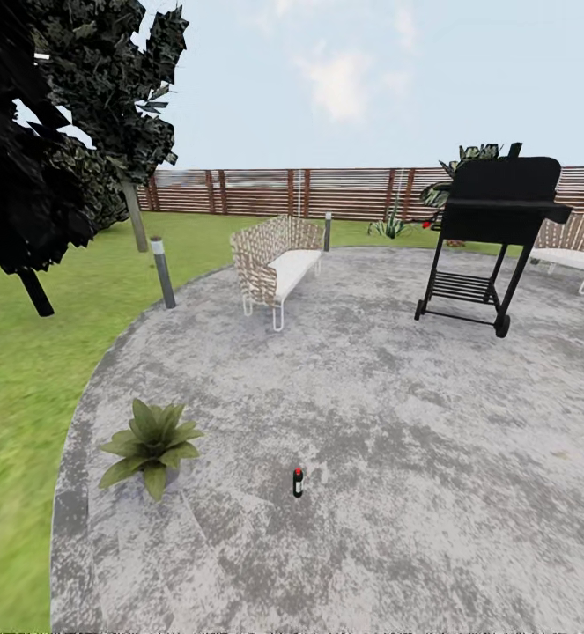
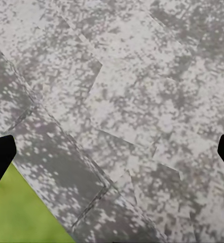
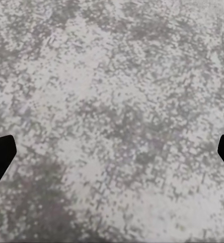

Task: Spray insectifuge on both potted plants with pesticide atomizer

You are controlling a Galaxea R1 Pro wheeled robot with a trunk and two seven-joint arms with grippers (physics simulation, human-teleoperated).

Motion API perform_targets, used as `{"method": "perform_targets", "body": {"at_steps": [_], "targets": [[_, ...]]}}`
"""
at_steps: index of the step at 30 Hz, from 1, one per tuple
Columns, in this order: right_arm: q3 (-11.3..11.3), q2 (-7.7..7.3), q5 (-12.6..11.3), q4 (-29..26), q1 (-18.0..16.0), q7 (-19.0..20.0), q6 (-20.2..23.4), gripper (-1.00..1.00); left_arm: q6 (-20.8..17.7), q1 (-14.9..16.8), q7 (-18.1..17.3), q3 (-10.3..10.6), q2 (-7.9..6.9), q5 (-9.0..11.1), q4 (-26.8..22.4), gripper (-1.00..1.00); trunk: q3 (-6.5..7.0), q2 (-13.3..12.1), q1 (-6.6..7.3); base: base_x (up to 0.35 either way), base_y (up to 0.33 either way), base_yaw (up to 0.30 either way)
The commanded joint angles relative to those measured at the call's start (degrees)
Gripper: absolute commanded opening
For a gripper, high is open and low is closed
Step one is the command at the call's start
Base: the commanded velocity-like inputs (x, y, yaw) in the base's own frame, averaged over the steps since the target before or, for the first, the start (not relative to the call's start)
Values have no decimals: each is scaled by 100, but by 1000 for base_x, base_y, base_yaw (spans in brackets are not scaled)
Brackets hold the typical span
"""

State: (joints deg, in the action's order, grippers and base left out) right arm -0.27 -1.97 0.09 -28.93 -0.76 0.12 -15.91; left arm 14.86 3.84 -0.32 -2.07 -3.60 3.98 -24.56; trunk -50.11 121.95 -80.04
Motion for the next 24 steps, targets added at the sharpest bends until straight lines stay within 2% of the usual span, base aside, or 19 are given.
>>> {"method": "perform_targets", "body": {"at_steps": [1,11,20,24], "targets": [[-2,1,1,3,-3,3,-18,100,17,3,-3,5,-1,41,4,100,-23,43,-22,0,0,-3],[-6,4,8,13,-3,-3,-18,100,17,3,-3,5,-1,41,4,100,-203,444,-241,0,0,-23],[-8,4,9,33,-3,5,-18,100,17,3,-3,5,-1,41,4,100,-365,805,-439,0,0,-257],[-8,4,9,38,-3,6,-18,100,20,3,-3,2,-1,43,1,100,-365,805,-439,0,0,-296]]}}
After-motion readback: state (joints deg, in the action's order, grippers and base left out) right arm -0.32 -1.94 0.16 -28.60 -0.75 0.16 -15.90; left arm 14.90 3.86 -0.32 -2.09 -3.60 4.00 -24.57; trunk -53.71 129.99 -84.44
